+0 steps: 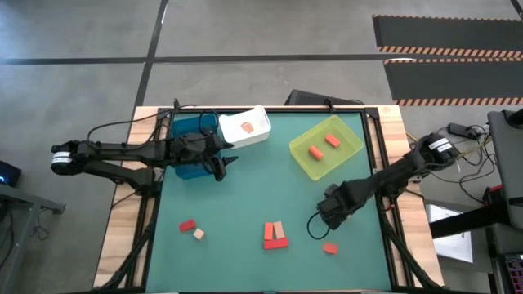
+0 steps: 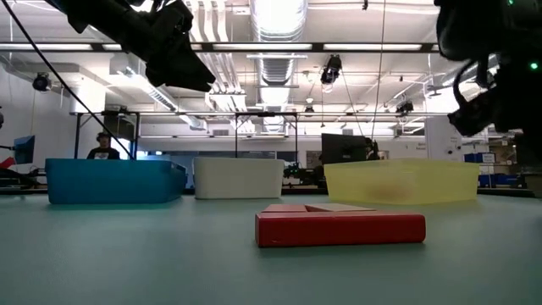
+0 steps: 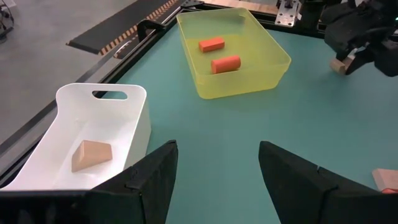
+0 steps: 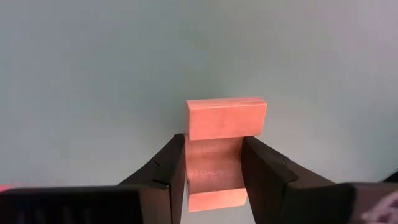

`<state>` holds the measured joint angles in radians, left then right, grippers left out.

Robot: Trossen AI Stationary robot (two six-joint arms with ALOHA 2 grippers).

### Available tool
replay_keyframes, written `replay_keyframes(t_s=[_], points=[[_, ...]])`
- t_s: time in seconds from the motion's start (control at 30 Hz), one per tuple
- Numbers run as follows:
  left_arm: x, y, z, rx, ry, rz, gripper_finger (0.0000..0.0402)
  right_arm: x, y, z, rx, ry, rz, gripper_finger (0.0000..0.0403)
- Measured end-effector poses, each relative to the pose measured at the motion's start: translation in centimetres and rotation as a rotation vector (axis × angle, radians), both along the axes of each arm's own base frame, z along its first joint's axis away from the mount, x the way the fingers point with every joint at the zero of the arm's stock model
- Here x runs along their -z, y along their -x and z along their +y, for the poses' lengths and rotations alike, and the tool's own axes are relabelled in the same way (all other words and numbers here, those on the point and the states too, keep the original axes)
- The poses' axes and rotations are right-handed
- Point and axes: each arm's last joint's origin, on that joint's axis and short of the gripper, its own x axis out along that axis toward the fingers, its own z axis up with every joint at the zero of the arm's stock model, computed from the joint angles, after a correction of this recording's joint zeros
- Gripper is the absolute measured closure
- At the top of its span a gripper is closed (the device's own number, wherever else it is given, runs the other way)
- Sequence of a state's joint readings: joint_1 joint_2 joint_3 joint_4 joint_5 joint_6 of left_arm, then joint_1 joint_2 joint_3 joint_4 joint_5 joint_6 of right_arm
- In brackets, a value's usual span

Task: Sort & place blocks by color
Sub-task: Put the brown block into the white bin

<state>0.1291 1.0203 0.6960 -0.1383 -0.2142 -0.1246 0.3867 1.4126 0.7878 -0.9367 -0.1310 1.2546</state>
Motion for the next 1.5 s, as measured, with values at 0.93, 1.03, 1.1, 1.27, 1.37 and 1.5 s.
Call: replay_keyframes(t_s=[0.93,1.03,1.1,1.27,1.37,1.5], points=[[0.0,0.0,0.0,0.01,-0.021,0.009,0.0191,-12.4,-9.3,-6.9,-0.396,0.352,-0.828,0.0291],[0.0,0.0,0.0,0.014,-0.029,0.012,0.0191,-13.6,-10.3,-8.5,-0.44,0.423,-0.885,0.0291],[0.0,0.0,0.0,0.012,-0.035,0.012,0.0191,-14.1,-10.9,-9.6,-0.463,0.464,-0.895,0.0291],[-0.2,0.2,0.2,-0.025,-0.102,0.025,0.0191,-15.0,-12.9,-12.0,-0.522,0.573,-0.935,0.0291],[-0.3,0.3,0.4,-0.079,-0.177,0.044,0.0191,-15.2,-14.2,-13.7,-0.548,0.617,-0.922,0.0291],[-1.2,0.4,0.6,-0.123,-0.286,0.044,0.0191,-15.1,-16.2,-16.4,-0.587,0.669,-0.88,0.0291]])
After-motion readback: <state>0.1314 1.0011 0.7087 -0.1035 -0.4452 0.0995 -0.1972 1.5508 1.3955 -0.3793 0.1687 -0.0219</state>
